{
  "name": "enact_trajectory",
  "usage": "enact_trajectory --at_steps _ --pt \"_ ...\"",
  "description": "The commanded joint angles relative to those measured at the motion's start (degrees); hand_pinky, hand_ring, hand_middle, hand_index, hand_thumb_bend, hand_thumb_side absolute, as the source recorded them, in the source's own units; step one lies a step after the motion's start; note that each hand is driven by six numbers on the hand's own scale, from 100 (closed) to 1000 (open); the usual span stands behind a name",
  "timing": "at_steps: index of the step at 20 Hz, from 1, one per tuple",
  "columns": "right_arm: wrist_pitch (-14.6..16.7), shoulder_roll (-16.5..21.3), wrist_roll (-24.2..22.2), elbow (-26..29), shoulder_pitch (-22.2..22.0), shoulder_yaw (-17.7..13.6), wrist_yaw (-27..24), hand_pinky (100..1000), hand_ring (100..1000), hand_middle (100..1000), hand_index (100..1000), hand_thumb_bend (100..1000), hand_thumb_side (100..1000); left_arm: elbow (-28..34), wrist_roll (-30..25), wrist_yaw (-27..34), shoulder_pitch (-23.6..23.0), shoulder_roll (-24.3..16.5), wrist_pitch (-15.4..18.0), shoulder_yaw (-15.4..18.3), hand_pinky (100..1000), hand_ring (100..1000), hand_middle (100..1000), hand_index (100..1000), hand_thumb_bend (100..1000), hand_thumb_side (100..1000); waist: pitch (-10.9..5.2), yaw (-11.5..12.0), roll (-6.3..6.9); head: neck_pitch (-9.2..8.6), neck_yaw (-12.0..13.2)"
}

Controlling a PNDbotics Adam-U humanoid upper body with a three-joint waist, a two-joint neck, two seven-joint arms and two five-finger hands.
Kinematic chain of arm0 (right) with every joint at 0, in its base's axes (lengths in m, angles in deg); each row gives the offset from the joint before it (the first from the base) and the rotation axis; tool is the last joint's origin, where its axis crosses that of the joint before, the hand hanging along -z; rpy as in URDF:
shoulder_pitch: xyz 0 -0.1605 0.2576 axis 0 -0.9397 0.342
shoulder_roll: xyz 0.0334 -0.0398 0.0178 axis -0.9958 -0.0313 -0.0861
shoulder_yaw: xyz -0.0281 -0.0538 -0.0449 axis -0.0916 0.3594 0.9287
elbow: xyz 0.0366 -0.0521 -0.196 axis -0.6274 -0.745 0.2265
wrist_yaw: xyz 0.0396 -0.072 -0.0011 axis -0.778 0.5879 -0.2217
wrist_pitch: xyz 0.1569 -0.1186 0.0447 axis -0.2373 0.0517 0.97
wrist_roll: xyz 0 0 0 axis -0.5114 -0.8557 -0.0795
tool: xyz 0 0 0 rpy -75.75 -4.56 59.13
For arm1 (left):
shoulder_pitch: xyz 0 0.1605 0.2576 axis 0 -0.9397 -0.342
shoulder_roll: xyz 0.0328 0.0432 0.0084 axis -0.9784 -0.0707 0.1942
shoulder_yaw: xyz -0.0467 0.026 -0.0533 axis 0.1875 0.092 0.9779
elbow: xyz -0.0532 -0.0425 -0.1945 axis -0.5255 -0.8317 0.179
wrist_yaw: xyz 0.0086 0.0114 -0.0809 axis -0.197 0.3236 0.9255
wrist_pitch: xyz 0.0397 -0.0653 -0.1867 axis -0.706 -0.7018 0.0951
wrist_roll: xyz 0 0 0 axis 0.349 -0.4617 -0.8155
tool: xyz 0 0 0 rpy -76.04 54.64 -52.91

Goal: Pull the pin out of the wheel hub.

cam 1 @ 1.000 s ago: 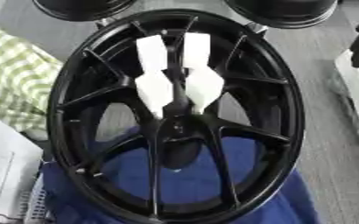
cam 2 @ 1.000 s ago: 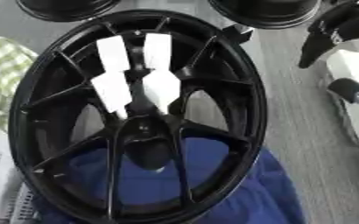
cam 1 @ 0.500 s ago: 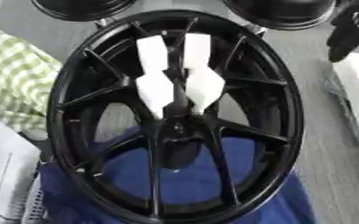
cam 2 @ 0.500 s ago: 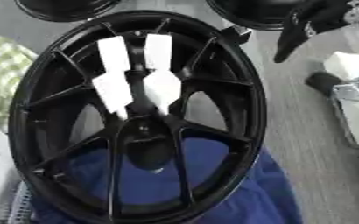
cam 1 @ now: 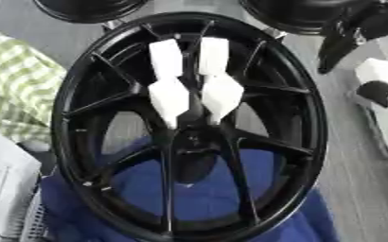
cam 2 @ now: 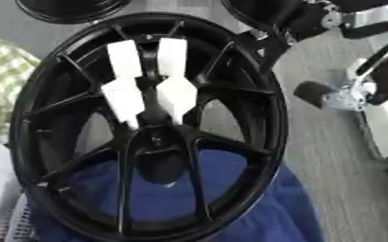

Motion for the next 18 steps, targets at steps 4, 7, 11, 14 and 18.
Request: enact_trajectory --at_steps 4,7,11,14,18 --pt "-0.6 -2.3 -3.1 -4.1 5.5 1.9 -2.0 889 753 694 822 100 374 0.6 0.4 0.1 0.6 -1.0 -0.3 0.6 726 656 605 794 100 605 -1.31 0.3 -0.14 -0.65 -0.5" --pt "-1.2 -4.1 -4.2 -6.7 7.9 2.8 -2.6 892 749 697 829 100 383 0.6 0.6 0.0 0.7 -1.0 -0.4 0.7 726 655 605 794 100 603 -1.06 0.5 -0.23 -0.62 -0.7" --pt "-1.8 -6.4 -5.7 -10.5 10.7 3.7 -2.8 896 750 707 835 100 397 0.7 0.8 0.1 0.9 -1.0 -0.5 0.8 726 655 604 793 100 603 -0.77 0.8 -0.31 -0.58 -0.9" --pt "-2.2 -8.7 -6.4 -13.7 13.2 4.5 -1.9 897 756 716 836 100 400 0.5 0.9 0.1 0.9 -0.8 -0.6 0.9 726 655 604 792 100 603 -0.72 1.0 -0.33 -0.45 -1.3" --pt "-2.9 -12.1 -5.8 -18.4 16.5 5.5 1.0 897 770 729 837 100 413 0.3 1.0 0.2 0.8 -0.6 -0.8 1.0 725 654 603 792 100 604 -0.93 1.1 -0.34 -0.24 -1.6"
